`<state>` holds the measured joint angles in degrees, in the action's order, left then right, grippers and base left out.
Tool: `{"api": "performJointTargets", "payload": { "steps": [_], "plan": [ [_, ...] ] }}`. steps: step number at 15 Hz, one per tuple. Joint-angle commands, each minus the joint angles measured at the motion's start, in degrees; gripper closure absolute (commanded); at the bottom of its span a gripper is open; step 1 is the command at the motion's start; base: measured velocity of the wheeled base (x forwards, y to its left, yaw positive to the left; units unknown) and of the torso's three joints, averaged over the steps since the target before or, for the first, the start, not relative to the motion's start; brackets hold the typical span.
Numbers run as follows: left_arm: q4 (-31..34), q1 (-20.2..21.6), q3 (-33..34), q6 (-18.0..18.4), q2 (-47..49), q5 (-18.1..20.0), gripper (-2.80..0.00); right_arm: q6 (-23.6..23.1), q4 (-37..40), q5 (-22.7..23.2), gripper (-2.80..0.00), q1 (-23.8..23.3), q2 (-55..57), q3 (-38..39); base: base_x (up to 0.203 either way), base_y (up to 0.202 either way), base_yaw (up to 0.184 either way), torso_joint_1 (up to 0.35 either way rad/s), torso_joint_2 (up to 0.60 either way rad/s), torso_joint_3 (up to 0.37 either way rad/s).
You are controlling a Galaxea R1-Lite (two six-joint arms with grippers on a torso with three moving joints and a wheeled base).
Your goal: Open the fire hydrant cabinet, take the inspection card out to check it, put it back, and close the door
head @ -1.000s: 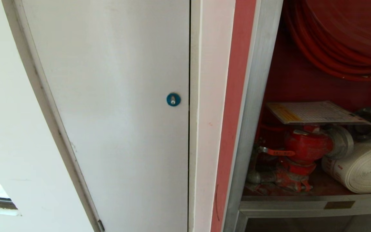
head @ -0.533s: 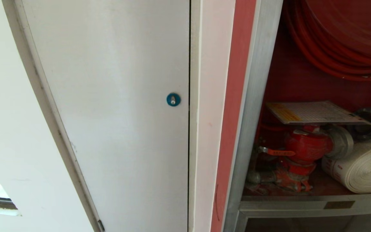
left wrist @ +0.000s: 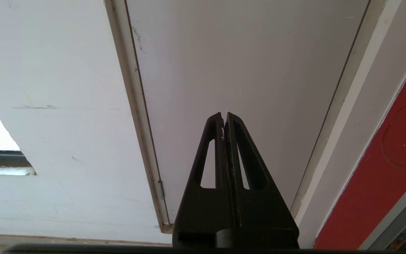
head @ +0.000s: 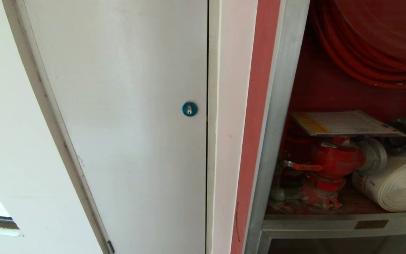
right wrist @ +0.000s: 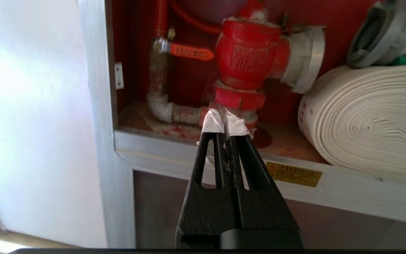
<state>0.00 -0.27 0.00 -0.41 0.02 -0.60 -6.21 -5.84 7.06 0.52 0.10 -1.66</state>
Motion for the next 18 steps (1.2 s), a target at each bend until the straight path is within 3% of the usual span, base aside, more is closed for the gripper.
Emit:
{"api": "performJointTargets", "payload": {
  "steps": [1, 6, 9, 18],
  "plan": [
    [0.0, 0.0, 0.0, -0.02, -0.01, -0.02, 0.0, -1.21, -0.14, 0.15, 0.0, 0.0, -0.19, 1.66, 0.0, 0.0, 0.0, 0.0, 0.0, 0.0],
    [0.0, 0.0, 0.0, -0.02, -0.02, -0.02, 0.0, -0.59, 4.31, -5.16, 0.0, 0.03, -0.19, 1.66, 0.0, 0.0, 0.0, 0.0, 0.0, 0.0],
    [0.0, 0.0, 0.0, -0.02, -0.02, -0.02, 0.0, 1.99, 6.53, -5.3, 0.0, 0.08, -0.1, 1.66, 0.0, 0.0, 0.0, 0.0, 0.0, 0.0],
    [0.0, 0.0, 0.0, -0.02, 0.0, -0.02, 0.0, 2.43, 6.45, -5.39, 0.0, 0.0, -0.1, 1.66, 0.0, 0.0, 0.0, 0.0, 0.0, 0.0]
  ]
}}
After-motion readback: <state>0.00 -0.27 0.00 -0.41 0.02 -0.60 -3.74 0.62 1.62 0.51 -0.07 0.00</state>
